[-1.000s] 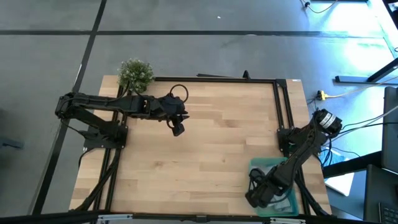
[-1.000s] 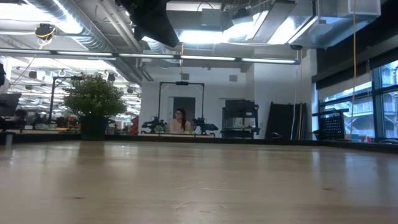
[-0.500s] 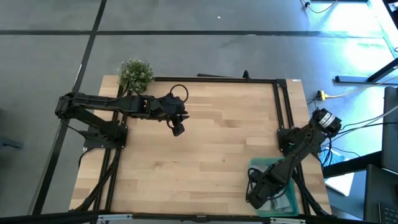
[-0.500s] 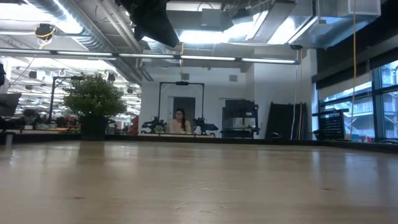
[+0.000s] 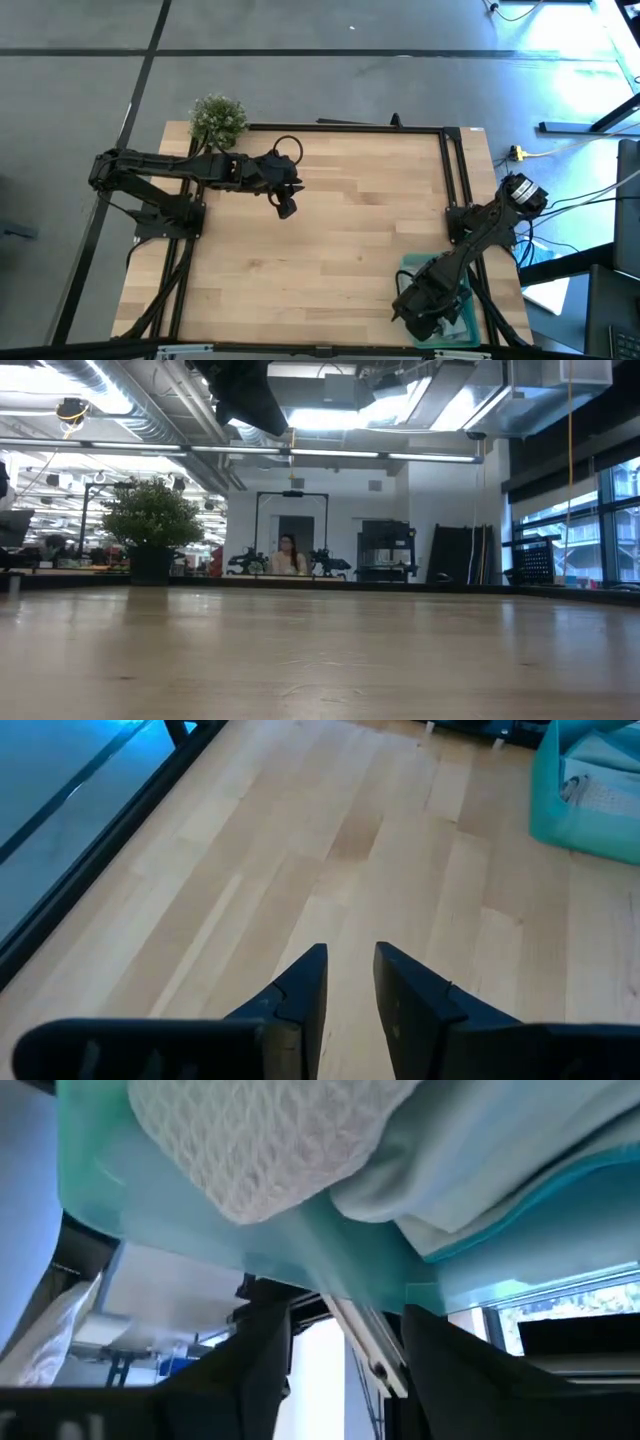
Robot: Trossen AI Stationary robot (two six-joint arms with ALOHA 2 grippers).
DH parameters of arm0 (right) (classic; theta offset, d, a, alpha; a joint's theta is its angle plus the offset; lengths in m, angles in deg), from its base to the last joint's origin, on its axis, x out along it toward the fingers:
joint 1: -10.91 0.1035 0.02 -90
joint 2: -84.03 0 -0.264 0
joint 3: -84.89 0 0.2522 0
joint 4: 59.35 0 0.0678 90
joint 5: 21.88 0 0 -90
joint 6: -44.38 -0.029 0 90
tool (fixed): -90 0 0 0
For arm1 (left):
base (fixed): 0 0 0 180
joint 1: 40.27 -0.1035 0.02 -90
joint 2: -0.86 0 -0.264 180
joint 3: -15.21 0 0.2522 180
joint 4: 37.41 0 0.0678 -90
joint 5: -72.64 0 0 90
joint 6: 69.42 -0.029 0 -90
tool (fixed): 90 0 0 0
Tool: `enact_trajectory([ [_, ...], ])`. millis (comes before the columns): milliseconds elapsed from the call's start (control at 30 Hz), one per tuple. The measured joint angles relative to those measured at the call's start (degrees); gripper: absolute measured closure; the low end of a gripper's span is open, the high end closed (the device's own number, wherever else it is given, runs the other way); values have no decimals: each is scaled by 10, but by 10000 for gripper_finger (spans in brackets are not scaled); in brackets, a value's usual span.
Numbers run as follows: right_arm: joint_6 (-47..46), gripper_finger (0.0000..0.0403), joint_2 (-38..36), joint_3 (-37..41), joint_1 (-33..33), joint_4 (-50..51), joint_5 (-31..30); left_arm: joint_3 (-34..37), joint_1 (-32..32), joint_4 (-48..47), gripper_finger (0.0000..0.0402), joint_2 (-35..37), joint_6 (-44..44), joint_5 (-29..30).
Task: Roll microfiber towels into tight, uniform cylinder then place into a basket
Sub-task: Return to Home Position
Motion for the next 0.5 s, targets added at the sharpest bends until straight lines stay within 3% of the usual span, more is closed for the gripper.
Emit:
enact_trajectory([
  [133, -13, 243, 0, 0, 0, 11, -8, 0, 0, 0, 319, 0, 0, 0],
  [367, 50, 386, -30, -29, -11, 127, -22, 0, -3, 0, 319, 0, 3, 0],
  [500, 65, 390, -77, -78, -36, 260, -108, 0, -12, -3, 319, 3, 1, -7],
])
